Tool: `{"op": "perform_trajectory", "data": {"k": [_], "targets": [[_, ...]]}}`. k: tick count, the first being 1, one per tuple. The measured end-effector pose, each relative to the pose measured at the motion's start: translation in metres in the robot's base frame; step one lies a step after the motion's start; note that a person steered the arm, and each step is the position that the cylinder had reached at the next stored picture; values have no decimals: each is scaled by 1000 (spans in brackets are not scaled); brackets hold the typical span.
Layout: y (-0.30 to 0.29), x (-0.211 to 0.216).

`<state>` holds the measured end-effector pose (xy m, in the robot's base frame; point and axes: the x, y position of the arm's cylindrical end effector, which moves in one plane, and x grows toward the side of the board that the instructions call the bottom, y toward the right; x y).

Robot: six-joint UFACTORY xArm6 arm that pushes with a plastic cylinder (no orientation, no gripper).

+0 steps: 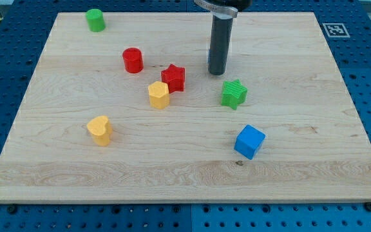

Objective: Move blue triangle to top center

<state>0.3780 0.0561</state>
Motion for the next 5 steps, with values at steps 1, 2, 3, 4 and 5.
{"op": "perform_trajectory", "data": {"k": [1,2,3,4,5], "targets": [[0,21],[0,16],[15,-2],[48,-1],[21,-19]]}}
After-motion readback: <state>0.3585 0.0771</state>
